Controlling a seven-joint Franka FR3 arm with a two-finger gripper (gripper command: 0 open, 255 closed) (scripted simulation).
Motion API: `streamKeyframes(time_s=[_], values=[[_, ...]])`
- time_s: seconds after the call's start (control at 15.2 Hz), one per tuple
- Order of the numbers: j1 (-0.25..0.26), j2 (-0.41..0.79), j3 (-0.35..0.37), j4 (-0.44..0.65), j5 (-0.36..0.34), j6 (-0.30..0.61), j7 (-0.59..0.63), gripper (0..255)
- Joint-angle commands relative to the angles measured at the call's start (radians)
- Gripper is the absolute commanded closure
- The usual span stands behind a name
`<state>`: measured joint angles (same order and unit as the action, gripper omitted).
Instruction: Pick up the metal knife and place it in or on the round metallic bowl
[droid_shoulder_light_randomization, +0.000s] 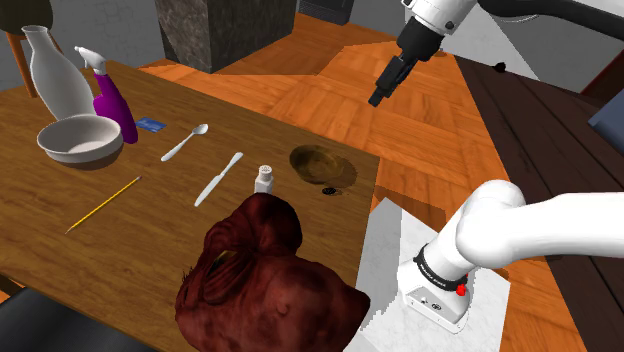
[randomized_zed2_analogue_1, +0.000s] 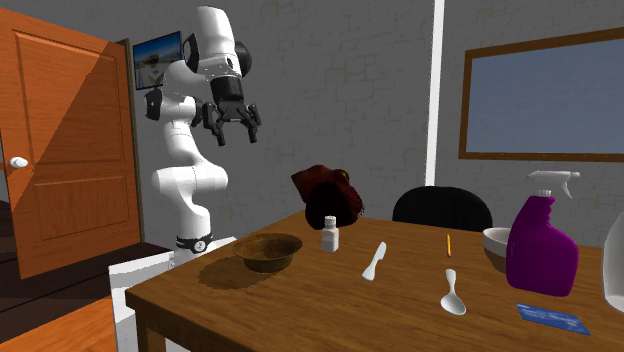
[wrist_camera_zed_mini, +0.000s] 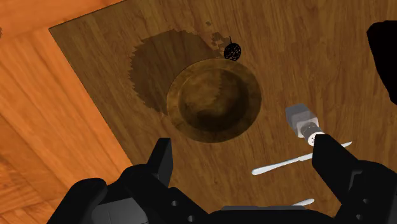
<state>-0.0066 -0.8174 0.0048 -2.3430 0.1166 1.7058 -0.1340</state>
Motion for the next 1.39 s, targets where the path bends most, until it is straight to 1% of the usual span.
streamKeyframes(time_s=[0.0, 0.2, 0.4, 0.59, 0.79, 1.06, 1.19, 1.32], values=[[0.0, 0.0, 0.0, 0.0, 0.0, 0.0, 0.0, 0], [-0.019, 0.007, 0.107, -0.038, 0.032, 0.055, 0.167, 0], [-0.04, 0.041, 0.215, -0.052, 0.059, 0.11, 0.336, 0], [-0.068, 0.1, 0.324, -0.043, 0.076, 0.163, 0.507, 0], [-0.108, 0.181, 0.434, -0.012, 0.077, 0.212, 0.681, 0], [-0.183, 0.322, 0.586, 0.061, 0.042, 0.267, 0.924, 0], [-0.231, 0.406, 0.666, 0.11, 0.003, 0.287, 1.053, 0], [-0.282, 0.503, 0.748, 0.166, -0.056, 0.301, 1.192, 0]])
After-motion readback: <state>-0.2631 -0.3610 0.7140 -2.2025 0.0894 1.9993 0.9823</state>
